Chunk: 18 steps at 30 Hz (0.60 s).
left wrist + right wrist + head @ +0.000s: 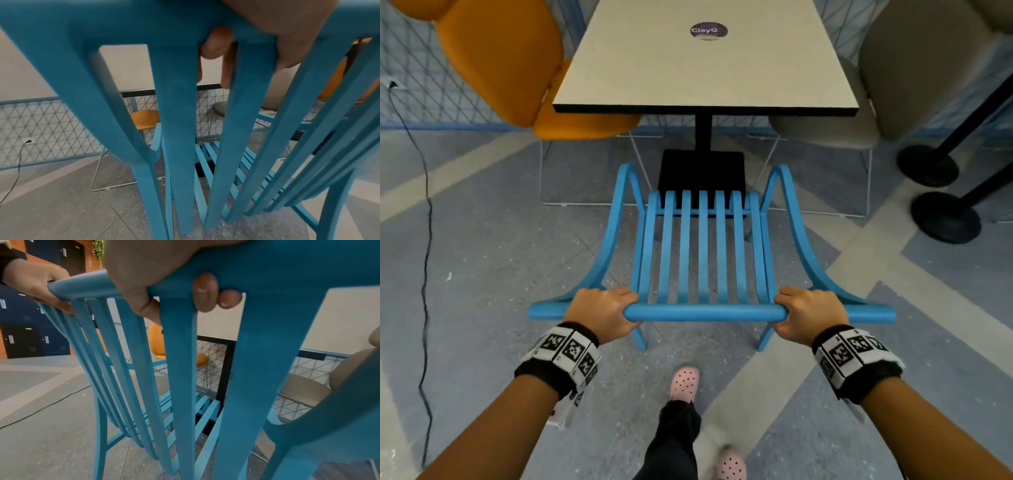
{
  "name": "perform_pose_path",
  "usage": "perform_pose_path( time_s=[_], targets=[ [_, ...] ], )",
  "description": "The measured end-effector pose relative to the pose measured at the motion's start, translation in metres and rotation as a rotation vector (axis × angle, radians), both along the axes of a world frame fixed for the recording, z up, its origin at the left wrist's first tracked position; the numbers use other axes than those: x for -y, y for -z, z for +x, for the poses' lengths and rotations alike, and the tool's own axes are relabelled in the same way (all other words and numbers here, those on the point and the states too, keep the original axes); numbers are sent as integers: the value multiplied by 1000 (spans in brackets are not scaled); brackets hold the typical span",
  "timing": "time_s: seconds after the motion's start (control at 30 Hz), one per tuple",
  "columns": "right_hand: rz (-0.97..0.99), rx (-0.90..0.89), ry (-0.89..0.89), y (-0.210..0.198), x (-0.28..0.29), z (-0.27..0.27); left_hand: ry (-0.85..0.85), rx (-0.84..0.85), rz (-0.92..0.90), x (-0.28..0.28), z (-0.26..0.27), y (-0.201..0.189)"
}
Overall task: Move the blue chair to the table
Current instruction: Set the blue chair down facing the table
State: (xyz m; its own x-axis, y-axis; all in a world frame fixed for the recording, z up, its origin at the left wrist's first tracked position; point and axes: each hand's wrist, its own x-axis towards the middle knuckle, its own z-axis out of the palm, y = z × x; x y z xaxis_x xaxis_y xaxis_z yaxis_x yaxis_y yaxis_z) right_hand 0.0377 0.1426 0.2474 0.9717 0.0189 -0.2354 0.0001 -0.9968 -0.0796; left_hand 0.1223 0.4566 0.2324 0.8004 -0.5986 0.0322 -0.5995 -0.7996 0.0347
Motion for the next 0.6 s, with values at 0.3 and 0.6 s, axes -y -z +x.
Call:
perform_pose_path(
  time_s=[0.3,0.6],
  targets=[
    [-4,73,16,1,-12,79,30,-7,11,-8,89,-6],
    [-11,73,43,-1,1,116,105,-67,-5,6,137,-13]
  ],
)
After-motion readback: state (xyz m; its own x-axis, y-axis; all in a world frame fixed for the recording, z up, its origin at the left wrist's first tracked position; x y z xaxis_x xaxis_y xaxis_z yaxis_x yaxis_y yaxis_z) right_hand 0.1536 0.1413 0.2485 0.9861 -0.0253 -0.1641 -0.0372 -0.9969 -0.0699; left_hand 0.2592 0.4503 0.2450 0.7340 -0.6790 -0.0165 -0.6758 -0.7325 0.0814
